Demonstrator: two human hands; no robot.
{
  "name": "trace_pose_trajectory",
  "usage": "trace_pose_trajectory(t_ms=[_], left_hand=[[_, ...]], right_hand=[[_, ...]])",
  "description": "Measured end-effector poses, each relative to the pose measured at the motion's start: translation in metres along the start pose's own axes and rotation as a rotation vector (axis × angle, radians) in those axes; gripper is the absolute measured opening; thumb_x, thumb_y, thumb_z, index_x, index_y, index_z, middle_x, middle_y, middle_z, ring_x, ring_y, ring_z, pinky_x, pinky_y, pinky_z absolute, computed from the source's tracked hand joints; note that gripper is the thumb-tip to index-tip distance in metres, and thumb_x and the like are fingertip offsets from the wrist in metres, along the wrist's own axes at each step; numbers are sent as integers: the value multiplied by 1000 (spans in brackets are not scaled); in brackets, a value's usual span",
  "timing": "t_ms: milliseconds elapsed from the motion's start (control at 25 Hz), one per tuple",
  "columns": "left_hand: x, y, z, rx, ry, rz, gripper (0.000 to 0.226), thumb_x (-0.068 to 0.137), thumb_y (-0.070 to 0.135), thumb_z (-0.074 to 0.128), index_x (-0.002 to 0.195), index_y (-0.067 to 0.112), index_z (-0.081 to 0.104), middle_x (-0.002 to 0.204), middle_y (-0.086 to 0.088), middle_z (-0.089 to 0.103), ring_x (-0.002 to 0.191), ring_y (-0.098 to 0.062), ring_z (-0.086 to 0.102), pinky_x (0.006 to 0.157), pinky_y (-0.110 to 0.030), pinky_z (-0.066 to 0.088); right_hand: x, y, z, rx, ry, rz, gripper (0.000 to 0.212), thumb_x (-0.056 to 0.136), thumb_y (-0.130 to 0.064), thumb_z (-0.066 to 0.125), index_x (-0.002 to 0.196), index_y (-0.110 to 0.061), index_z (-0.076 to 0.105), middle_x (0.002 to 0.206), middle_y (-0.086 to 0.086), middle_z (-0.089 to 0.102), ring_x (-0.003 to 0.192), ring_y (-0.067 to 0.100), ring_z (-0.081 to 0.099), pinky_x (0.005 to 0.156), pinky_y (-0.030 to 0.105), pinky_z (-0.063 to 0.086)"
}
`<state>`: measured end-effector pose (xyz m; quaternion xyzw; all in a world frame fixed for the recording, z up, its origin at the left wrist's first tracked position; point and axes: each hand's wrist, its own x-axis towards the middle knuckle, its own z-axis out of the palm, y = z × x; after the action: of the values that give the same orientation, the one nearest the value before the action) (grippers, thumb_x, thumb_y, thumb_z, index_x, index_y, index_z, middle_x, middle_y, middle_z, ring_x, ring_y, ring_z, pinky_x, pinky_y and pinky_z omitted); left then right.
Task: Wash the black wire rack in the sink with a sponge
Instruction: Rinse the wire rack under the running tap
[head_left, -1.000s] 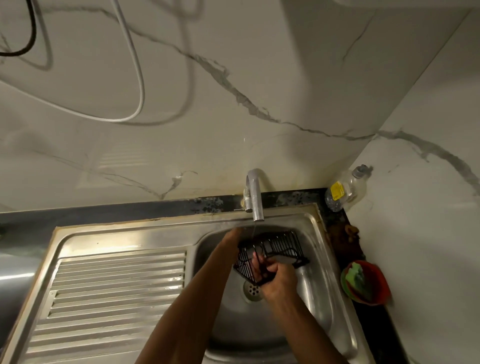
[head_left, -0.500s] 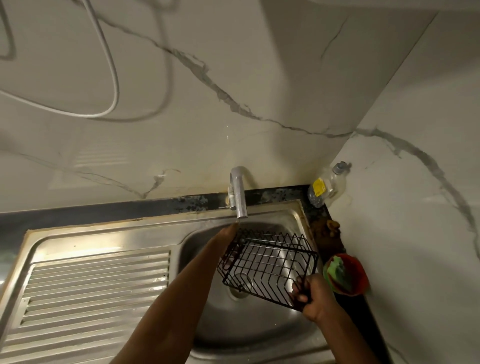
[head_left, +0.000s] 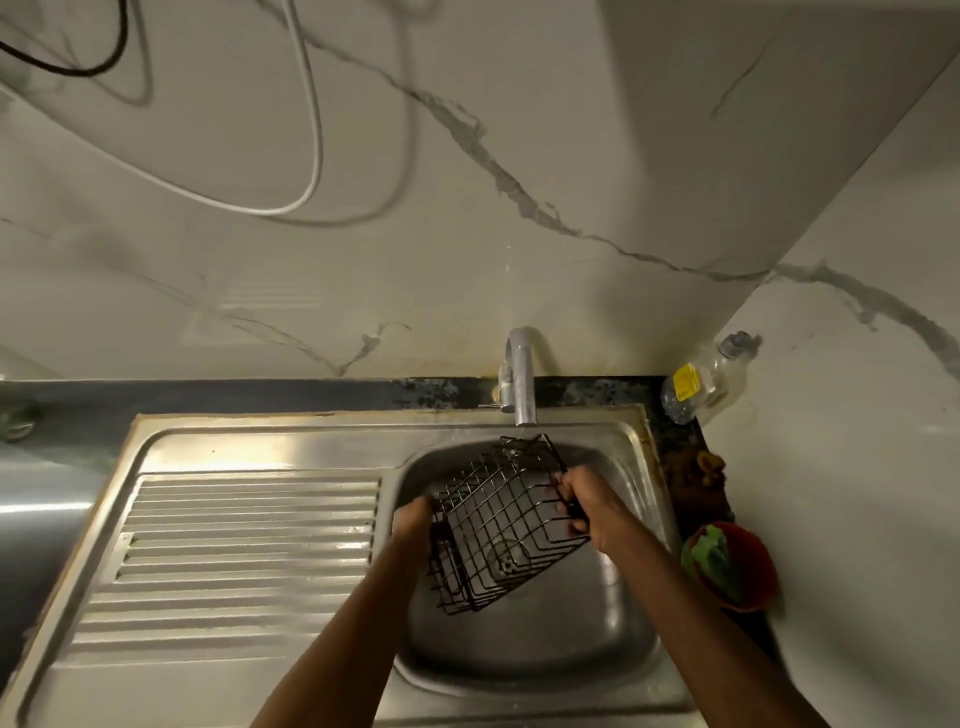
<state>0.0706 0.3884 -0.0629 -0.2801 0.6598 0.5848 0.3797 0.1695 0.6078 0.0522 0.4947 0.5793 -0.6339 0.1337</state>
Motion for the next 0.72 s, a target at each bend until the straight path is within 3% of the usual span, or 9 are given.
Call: trace_pose_trajectory(t_ms=[120,240,320,440,520,600,720], left_hand=[[-7,-10,-6,-216,94,-113,33,104,26,47,121,1,61,108,-23,70,85,-32,69,56,-36,57],[-29,-23,1,-375,125,-205,29,106,25,44,113,4,63,106,-22,69,85,-33,67,63,-38,56],[-45,-42,1,-426,111,-230,28,104,27,46,102,6,65,98,-20,69,82,-32,67,69,-38,55],[-52,-61,-9,-506,-14,-254,25,97,27,47,79,11,57,70,-8,53,57,-22,51,57,-30,44],[-61,-55,-17,-542,-68,-204,30,98,31,54,81,9,64,69,-8,57,61,-23,53,58,-32,46],[-78,-43,-22,-553,-100,-90,26,100,29,60,90,6,69,73,-8,65,69,-23,59,66,-35,49],[-94,-22,-23,-393,9,89,10,98,15,62,101,8,68,92,-10,73,87,-25,64,83,-37,51]], right_hand=[[13,-21,21,-348,49,-223,25,100,-24,49,96,-9,68,70,5,60,53,15,53,45,23,44],[23,-43,33,-590,82,-396,19,101,-30,54,95,-17,66,82,9,72,59,16,63,51,28,50],[26,-50,35,-554,83,-475,11,96,-25,65,100,-14,69,82,9,74,61,16,66,54,28,53],[26,-46,28,-469,77,-575,18,91,-12,73,109,-10,74,83,4,75,66,13,68,57,23,53],[26,-35,20,-399,16,-593,24,94,-5,68,116,-11,73,93,1,75,71,8,67,56,14,50],[29,-22,10,-297,-20,-570,23,97,-3,62,117,-8,73,97,4,75,78,11,68,67,18,53],[36,-2,-13,-106,14,-544,23,99,0,54,115,3,71,95,12,76,82,18,70,74,20,56]])
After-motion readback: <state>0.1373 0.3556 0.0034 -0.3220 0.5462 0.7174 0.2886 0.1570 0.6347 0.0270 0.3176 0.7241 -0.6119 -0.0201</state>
